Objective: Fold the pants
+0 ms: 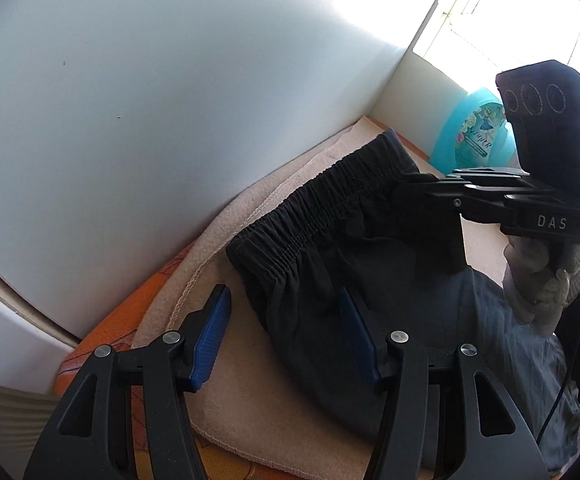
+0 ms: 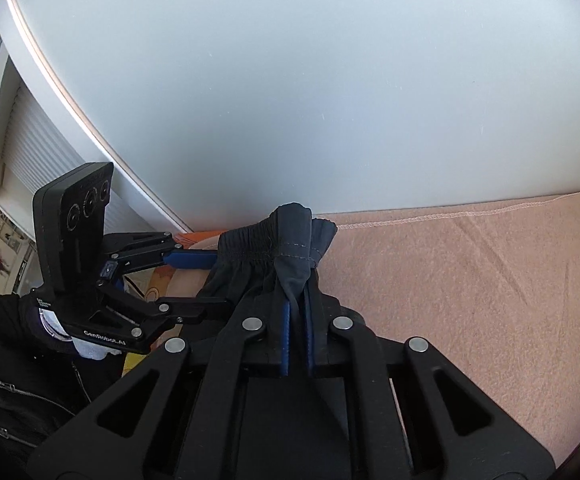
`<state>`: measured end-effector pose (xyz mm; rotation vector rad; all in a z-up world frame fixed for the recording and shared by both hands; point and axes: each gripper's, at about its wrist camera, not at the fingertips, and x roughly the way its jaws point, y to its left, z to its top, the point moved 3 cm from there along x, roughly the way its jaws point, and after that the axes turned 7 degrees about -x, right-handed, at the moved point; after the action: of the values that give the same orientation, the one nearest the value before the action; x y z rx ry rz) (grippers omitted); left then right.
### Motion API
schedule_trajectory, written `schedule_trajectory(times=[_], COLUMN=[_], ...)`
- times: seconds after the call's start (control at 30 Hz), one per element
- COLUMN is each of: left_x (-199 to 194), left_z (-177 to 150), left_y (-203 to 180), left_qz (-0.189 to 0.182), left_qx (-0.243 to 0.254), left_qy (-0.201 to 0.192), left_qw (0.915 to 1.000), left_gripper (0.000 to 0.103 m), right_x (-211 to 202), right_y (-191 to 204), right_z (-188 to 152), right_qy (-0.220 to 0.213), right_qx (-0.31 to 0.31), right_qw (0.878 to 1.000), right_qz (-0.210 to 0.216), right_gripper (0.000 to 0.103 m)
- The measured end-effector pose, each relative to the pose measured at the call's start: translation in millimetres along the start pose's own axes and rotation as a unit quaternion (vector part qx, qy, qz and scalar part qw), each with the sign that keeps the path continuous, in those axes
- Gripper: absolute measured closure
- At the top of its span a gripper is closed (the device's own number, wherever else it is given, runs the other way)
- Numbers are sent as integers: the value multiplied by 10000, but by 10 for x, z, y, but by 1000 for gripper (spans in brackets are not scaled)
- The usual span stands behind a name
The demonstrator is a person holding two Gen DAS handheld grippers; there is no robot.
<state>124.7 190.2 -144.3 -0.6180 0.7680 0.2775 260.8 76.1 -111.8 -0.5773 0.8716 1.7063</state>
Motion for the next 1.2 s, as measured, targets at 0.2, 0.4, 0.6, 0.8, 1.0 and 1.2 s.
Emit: schedule_trajectory(times=[0.2, 0.4, 0.6, 0.8, 1.0, 1.2], left_x=[26, 116, 208, 308, 312, 94], left_z=[36, 75, 128, 228, 247, 176], left_y=[-15, -214, -317, -418, -398, -605], left_qz=[-185, -232, -417, -602, -698, -847], left_qx=[-73, 345, 488, 670, 463, 822], left_qy=[52, 204, 420, 614, 474, 11], left_qw=[9998, 9989, 9971, 9940, 9954, 9930], left_gripper=[44, 43, 43, 38, 42, 87], right_x=[-242, -356, -336, -338, -347, -383], right_y=[215, 204, 89, 22, -39, -101], right_z=[-250, -563, -837, -1053, -1111, -1094], right_qy=[-150, 21, 166, 288, 236, 197], right_qx=[-201, -221, 259, 410, 522, 646], right_qw=[9997, 9997, 9994, 9985, 9980, 9963], right_qz=[37, -71, -154, -207, -267, -536], right_gripper=[98, 98, 98, 98, 98, 98])
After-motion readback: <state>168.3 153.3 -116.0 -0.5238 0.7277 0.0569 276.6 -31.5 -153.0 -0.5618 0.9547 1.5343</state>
